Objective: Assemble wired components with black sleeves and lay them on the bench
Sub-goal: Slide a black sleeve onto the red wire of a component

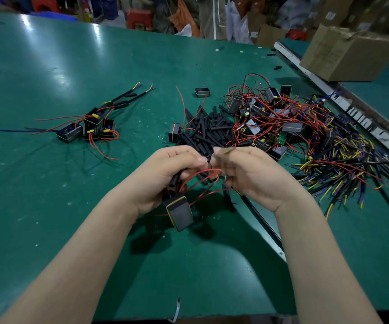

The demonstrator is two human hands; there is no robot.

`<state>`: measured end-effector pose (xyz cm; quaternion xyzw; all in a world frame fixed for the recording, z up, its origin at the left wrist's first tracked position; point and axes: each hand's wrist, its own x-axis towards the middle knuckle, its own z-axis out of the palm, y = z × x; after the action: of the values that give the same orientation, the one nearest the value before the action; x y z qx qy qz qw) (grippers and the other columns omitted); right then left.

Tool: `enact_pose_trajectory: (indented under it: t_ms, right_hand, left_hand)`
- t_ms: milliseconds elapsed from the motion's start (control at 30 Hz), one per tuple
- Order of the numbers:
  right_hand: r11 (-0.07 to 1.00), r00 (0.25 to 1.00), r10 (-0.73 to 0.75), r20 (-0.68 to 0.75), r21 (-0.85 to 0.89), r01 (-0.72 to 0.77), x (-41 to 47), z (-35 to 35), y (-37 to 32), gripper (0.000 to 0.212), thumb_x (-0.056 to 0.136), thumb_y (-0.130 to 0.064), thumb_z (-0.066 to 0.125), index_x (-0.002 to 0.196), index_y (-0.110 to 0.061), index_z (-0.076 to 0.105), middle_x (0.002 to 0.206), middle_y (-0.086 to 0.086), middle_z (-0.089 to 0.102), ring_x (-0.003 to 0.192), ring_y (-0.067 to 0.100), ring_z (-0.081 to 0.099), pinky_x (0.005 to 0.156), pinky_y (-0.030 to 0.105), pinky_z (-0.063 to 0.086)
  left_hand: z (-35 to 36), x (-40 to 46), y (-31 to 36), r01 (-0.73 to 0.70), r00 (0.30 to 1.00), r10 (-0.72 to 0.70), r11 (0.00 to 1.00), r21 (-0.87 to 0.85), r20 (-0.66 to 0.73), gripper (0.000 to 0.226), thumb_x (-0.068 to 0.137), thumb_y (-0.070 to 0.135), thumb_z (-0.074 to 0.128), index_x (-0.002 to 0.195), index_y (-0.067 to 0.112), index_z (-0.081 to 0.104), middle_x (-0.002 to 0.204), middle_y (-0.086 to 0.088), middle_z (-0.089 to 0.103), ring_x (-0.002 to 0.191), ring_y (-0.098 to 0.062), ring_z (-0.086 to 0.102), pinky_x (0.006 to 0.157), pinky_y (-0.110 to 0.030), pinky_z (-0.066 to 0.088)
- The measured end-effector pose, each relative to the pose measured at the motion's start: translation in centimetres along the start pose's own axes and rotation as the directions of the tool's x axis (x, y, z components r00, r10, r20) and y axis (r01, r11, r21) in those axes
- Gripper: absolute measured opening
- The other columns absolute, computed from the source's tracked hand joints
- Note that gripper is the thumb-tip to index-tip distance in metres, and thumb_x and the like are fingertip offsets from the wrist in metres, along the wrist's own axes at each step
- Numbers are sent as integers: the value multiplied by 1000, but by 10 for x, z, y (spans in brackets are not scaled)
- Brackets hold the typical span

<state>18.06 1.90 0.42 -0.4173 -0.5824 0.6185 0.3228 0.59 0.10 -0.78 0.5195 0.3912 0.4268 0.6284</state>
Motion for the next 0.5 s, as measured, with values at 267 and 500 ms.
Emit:
enact_pose_trajectory:
  t_ms: [267,500]
  right_hand:
    - [963,960,-269,-73,-26,267,-6,5,-1,10,74,-21,74,80,-17,67,75,-5,68,70,8,56,66,22,42]
    - [916,920,-383,-82,-162,367,-5,8,1,17,79,-33,62,85,-18,67,71,-9,66,71,7,58,70,18,48]
  left_hand:
    - [1,-1,2,100,991,-72,956,-274,109,19,74,26,54,59,20,63,45,12,31,41,-1,29,37,-13,26]
    - [2,-1,-1,200,966,-125,918,-342,228,15,76,27,59,64,20,64,45,12,33,39,-1,32,39,-12,24]
